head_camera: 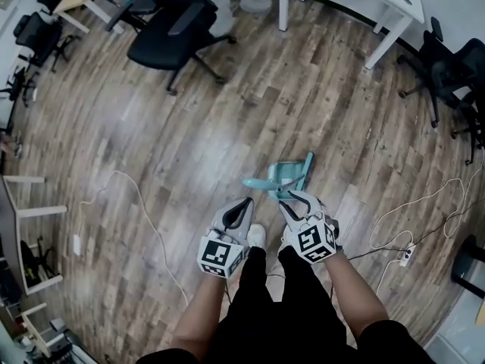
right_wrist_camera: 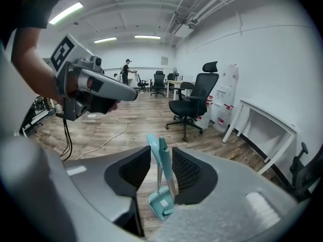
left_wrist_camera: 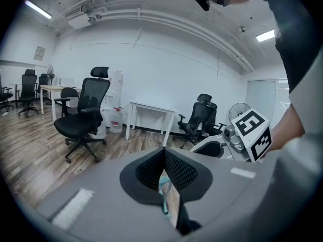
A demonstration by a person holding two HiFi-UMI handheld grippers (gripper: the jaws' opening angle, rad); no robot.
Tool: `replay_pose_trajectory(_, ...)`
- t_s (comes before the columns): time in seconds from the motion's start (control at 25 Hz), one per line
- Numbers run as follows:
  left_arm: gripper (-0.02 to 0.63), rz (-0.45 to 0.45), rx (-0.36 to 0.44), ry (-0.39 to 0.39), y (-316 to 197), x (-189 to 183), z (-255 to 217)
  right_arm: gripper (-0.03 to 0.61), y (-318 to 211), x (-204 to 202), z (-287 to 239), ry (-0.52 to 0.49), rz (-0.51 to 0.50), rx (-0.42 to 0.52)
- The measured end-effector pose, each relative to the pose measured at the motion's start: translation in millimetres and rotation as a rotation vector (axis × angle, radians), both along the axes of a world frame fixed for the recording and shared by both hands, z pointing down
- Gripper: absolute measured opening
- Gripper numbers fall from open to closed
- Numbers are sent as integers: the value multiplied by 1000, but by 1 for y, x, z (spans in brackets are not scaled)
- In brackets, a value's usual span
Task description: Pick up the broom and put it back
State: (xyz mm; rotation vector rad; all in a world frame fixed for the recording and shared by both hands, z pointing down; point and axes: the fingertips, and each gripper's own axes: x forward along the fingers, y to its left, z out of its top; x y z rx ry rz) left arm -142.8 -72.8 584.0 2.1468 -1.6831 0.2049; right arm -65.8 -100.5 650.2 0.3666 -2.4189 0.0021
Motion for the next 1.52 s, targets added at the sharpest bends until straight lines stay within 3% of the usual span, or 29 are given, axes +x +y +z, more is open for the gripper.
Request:
replay_pose_trajectory(0.24,20,-32,-16,7,0,-6,14,138,-1,-5,31,70,-29,36)
replay_pose_trajectory(0.68,20,-67,-39,-3,3,-14,22,142,-14,-10,45,96,-62,65)
replay_pose_trajectory(1.0,20,-82,-70,1,3,-14,27,135,-16,-14,48,90,-129,67)
replay_pose_trajectory(1.12,20,-109,-69,-1,4,-19,28,101,-11,-15,48,71,-130,45)
replay_pose_trajectory(1.32,20,-168,-98,20,14,-32,32,91,-8,-14,48,75,-115,90)
replay_pose_trajectory(1.52,20,-156,-115,26,24,-31,37,87,-7,-12,48,39,-106,86)
